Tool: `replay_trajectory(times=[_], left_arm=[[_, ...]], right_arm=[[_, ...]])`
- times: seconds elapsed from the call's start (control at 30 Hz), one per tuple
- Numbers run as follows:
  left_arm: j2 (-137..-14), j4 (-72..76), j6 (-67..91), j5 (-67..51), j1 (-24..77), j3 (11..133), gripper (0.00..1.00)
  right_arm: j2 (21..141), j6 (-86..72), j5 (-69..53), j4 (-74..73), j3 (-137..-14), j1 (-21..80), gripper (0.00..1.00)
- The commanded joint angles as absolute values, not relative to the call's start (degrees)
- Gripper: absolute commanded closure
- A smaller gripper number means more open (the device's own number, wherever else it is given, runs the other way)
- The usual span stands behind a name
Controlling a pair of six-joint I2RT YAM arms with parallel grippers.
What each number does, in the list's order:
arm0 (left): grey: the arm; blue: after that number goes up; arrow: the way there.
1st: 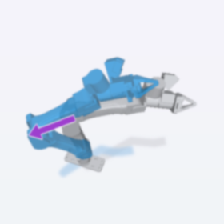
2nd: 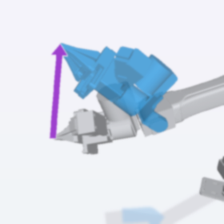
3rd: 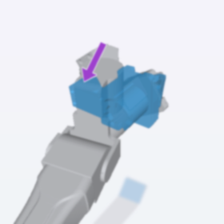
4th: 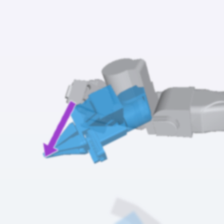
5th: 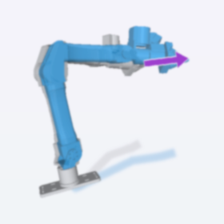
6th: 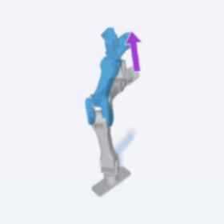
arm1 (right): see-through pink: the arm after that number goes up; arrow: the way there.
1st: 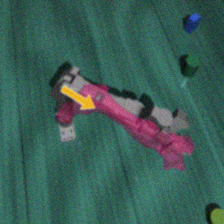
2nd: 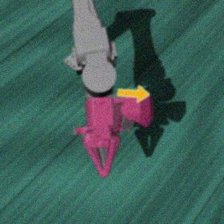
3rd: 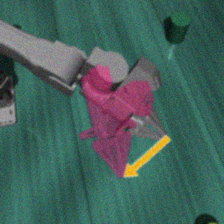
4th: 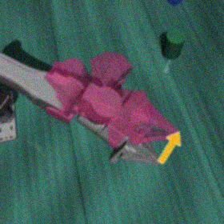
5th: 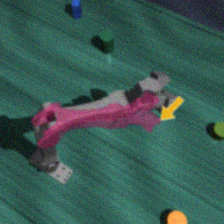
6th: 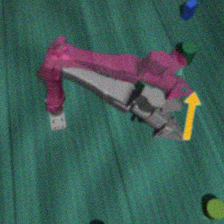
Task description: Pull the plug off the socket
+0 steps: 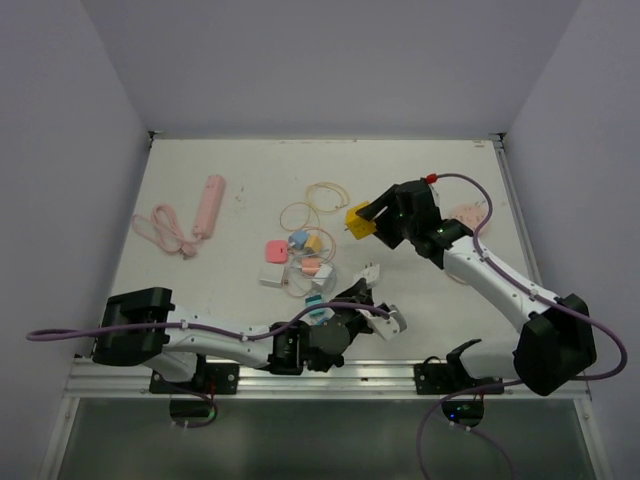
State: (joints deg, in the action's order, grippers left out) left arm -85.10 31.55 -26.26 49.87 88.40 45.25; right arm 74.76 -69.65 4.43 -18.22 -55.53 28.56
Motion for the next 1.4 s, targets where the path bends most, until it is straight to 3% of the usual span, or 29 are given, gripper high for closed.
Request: replay_trajectory(times=[0.0,0.23,0.43,0.7,0.8,0.93,1.17,1.37], left_arm=[[-81.9,32.1,-22.2,49.7,88.7,46.1,1.0],[-79.3,28.1,-14.4,52.6,87.3,44.2,1.0],[-77.0,19.5,-3.8,50.5,80.2,42.6,1.0],[-80.2,16.7,-1.8,49.7,70.5,40.7,1.0],[-81.8,16.5,-1.1,48.3,68.1,40.7,0.94],[-84.7,15.6,-0.7,46.8,66.5,41.5,0.78],[-86.2,11.5,3.6,44.1,65.2,41.7,0.68],[-84.6,8.6,5.7,42.6,64.8,42.8,0.46]], right_arm=[[75.1,-70.7,8.7,-12.7,-57.1,28.5,1.0],[75.5,-69.0,6.4,-10.4,-55.6,25.2,1.0],[74.0,-64.6,2.6,-8.5,-53.6,21.4,1.0],[72.2,-57.8,-1.8,-5.9,-49.2,16.9,1.0],[72.3,-54.5,-3.3,-6.2,-49.0,16.9,1.0],[72.0,-53.6,-3.6,-5.1,-47.0,16.7,1.0],[72.7,-50.3,-4.7,-4.0,-46.0,15.4,1.0],[73.7,-48.8,-4.7,-3.7,-45.8,14.1,1.0]])
